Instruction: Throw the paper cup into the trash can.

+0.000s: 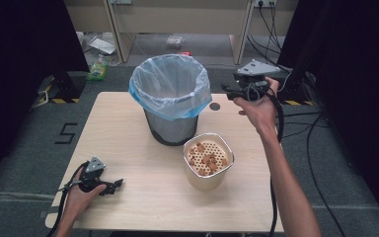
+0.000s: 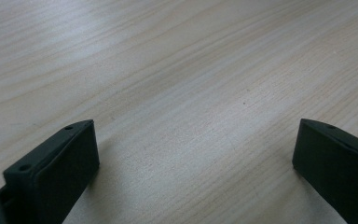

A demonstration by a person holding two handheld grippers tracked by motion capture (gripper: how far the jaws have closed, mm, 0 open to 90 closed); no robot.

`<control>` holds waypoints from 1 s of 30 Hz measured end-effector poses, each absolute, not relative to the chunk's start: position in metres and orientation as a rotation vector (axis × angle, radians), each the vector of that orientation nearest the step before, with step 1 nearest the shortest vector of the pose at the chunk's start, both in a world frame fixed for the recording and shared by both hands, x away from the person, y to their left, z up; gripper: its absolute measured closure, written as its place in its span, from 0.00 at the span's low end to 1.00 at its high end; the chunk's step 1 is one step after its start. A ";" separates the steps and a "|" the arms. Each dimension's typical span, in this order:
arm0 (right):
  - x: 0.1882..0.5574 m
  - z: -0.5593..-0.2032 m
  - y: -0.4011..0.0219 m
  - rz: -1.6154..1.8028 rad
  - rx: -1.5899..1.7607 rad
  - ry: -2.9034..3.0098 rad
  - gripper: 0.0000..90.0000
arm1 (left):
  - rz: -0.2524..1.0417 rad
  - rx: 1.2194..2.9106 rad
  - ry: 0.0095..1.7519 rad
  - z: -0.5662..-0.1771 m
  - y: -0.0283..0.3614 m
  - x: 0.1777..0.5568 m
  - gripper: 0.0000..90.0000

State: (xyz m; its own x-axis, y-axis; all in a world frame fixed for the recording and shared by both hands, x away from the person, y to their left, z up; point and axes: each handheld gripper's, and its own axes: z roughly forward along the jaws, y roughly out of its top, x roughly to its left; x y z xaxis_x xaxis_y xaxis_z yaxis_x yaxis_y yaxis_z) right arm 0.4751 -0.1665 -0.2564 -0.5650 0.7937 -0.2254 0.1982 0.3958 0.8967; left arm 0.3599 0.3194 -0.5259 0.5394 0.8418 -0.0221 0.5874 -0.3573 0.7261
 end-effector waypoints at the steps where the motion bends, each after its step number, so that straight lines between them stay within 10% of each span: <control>1: 0.473 -0.258 -0.170 1.154 0.851 1.994 0.52 | 0.468 2.080 1.150 -0.526 0.319 0.360 0.00; 30: 0.404 -0.393 -0.254 1.064 1.060 2.035 0.46 | 0.467 2.078 1.155 -0.526 0.319 0.360 0.00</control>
